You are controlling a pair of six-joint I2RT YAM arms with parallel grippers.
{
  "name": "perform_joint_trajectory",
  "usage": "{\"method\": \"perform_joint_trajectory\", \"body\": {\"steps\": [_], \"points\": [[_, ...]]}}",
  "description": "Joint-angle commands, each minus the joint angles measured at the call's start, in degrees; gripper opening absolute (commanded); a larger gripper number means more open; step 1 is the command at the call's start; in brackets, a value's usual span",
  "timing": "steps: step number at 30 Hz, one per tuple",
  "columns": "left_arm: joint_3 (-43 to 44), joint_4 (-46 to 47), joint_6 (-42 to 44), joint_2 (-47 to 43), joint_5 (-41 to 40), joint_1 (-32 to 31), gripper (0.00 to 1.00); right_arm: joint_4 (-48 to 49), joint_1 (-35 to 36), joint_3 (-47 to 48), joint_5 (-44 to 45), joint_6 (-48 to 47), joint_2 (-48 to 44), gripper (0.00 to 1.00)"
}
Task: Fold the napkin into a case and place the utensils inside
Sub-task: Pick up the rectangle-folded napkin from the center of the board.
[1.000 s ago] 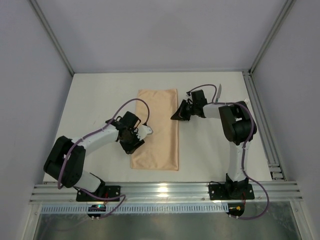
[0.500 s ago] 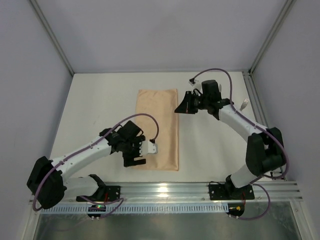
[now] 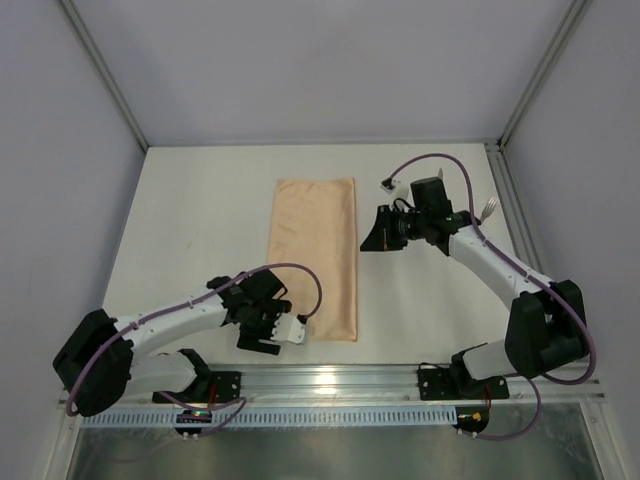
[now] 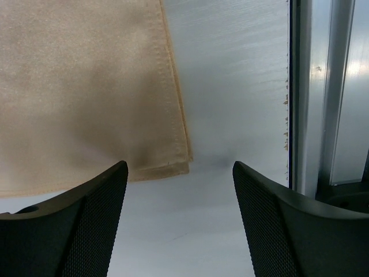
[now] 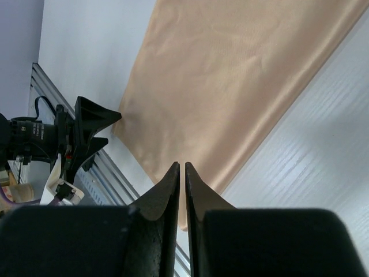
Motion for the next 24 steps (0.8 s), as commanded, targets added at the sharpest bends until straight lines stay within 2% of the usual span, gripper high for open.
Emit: {"method": "perform_joint_trajectory", "body": {"steps": [1,5,8,11,12,13,14,16,17,18,20,21,22,24], "points": [[-2.26,4.87,0.19,-1.27,1.31,-0.83,0.75,-1.93,0.09,0.16,-0.04,-3.52,-4.43,0.11],[-4.19,7.69,-1.14,-0.83,-0.17,-1.44,0.66,-2.1,0.09,0.07,0.23,-4.32,-7.07,0.11],[-5.43,9.45,-1.14,-0.31,-2.28,-1.97,0.53,-2.37,0.09,0.16,-0.38,-5.11,-8.48,0.11],[-5.69,11.64,-1.58,-0.57,-3.08,-1.88,0.44,-2.9,0.09,0.07,-1.35,-6.25,-9.62,0.12],[-5.78,12.26,-1.66,-0.57,-4.04,-1.88,0.39,-2.98,0.0,0.07,-1.27,-7.04,-9.97,0.14],[-6.04,12.79,-1.84,-0.57,-4.57,-1.88,0.36,-2.9,0.09,-0.01,-0.74,-7.39,-10.85,0.2],[-6.13,13.57,-1.93,-0.39,-5.1,-1.88,0.28,-2.72,0.09,-0.28,-0.74,-7.92,-11.55,0.25],[-6.31,13.67,-2.54,-0.48,-6.59,-1.88,0.21,-1.32,0.17,-0.8,-1.09,-10.37,-14.17,0.34],[-6.39,13.76,-3.07,-1.35,-7.12,-1.97,0.08,-0.53,0.26,-1.94,-1.52,-11.52,-15.24,0.38],[-6.48,14.02,-3.68,-2.06,-8.08,-1.88,0.0,1.13,0.61,-2.82,-1.44,-15.44,-16.64,0.4],[-6.48,14.11,-5.0,-4.07,-8.18,-1.88,0.0,1.94,2.62,-6.4,1.44,-24.14,-21.56,0.44],[-6.22,13.59,-5.44,-6.35,-8.18,-1.88,0.0,2.29,6.46,-8.17,3.2,-29.06,-23.49,0.47],[-5.87,13.06,-7.1,-7.33,-7.92,-1.88,0.0,2.38,8.94,-12.37,4.87,-39.55,-27.16,0.5],[-4.3,11.66,-9.04,-9.26,-7.74,-1.88,0.0,2.29,16.21,-16.87,7.6,-49.54,-30.18,0.57]]}}
